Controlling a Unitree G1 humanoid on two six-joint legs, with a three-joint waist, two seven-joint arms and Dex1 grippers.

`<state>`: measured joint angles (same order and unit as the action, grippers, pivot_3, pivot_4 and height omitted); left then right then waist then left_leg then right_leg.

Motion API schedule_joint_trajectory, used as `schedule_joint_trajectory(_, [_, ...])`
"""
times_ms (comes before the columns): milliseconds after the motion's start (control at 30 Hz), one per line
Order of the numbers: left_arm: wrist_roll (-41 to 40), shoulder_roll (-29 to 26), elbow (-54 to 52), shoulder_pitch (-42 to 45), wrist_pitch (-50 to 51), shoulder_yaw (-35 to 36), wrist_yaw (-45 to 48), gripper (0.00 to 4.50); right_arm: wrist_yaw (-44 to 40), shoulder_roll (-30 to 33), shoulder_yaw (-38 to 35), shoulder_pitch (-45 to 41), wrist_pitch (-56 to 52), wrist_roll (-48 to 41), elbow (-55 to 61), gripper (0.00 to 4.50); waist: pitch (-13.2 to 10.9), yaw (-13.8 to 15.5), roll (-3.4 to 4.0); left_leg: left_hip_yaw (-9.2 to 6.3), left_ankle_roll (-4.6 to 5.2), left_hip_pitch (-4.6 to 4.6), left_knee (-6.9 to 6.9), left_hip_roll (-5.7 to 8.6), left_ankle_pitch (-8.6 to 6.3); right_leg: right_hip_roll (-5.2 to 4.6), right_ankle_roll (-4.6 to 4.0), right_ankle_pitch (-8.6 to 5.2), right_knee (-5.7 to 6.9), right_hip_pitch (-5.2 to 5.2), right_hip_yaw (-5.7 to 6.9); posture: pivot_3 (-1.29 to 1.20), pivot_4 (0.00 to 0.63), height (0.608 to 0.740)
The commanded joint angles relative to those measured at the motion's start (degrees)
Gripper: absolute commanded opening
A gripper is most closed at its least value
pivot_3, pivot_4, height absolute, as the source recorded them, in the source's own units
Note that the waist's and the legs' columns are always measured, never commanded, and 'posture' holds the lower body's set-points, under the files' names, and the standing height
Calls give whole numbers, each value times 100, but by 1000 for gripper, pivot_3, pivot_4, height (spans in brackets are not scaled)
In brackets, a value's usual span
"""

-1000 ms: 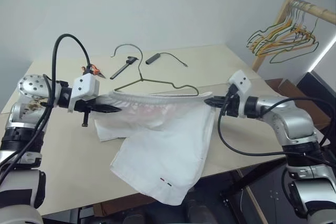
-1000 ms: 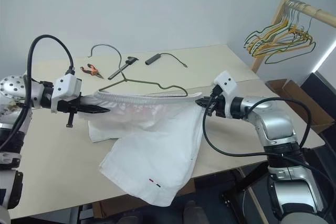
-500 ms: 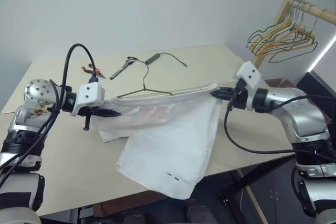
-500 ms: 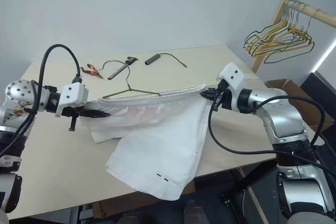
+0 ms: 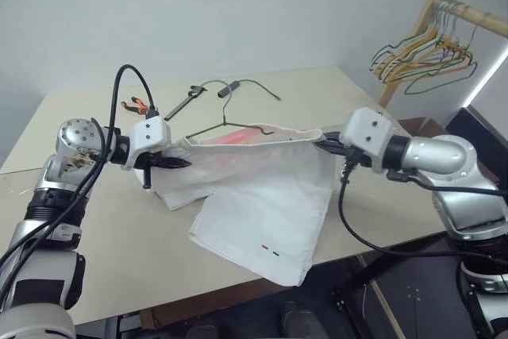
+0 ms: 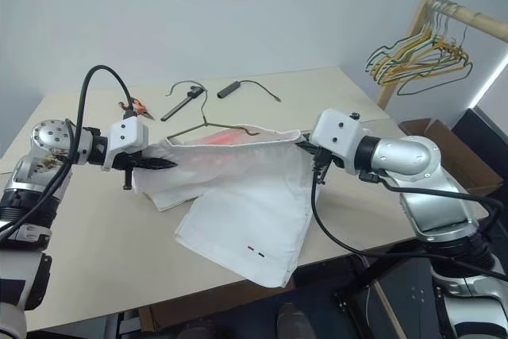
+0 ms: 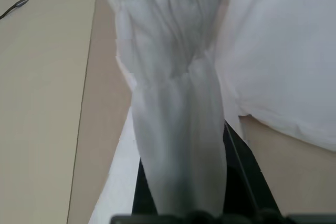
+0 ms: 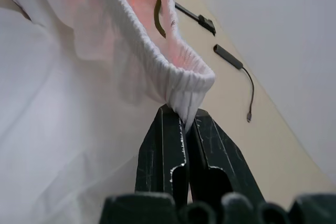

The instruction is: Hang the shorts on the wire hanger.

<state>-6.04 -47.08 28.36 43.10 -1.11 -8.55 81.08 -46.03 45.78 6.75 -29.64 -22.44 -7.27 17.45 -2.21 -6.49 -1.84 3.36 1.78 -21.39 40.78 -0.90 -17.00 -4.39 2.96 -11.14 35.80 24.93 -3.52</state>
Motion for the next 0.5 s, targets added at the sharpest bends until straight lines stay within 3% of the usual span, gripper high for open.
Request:
schedule_joint_trajectory(33, [-177,-125,-53,157,-13,219,197,68,374,-121,-113,-126,-146,278,82,12,0,-38,0,0,0,0,0,0,0,0,0,0,0,0,0,-108,0,740])
schedule_joint_trajectory(200, [-152,-129,-25,199,-17,238,243,68,306,-238,-97,-126,-184,266,227,12,0,-58,0,-2,1,-2,0,2,-1,-2,1,0,-4,0,-2,-108,0,740])
schedule_joint_trajectory(300, [-63,-101,21,243,-15,231,120,68,128,-260,-105,-29,-159,88,496,845,0,-56,0,-3,1,-2,0,2,-1,-2,2,0,-3,-1,-2,-99,0,740])
schedule_joint_trajectory(500, [82,-22,93,292,-41,200,-214,68,-347,-189,-172,223,-84,-360,908,2934,0,-50,-1,-5,1,-1,0,2,-1,-2,2,0,-3,-2,-3,-96,0,740])
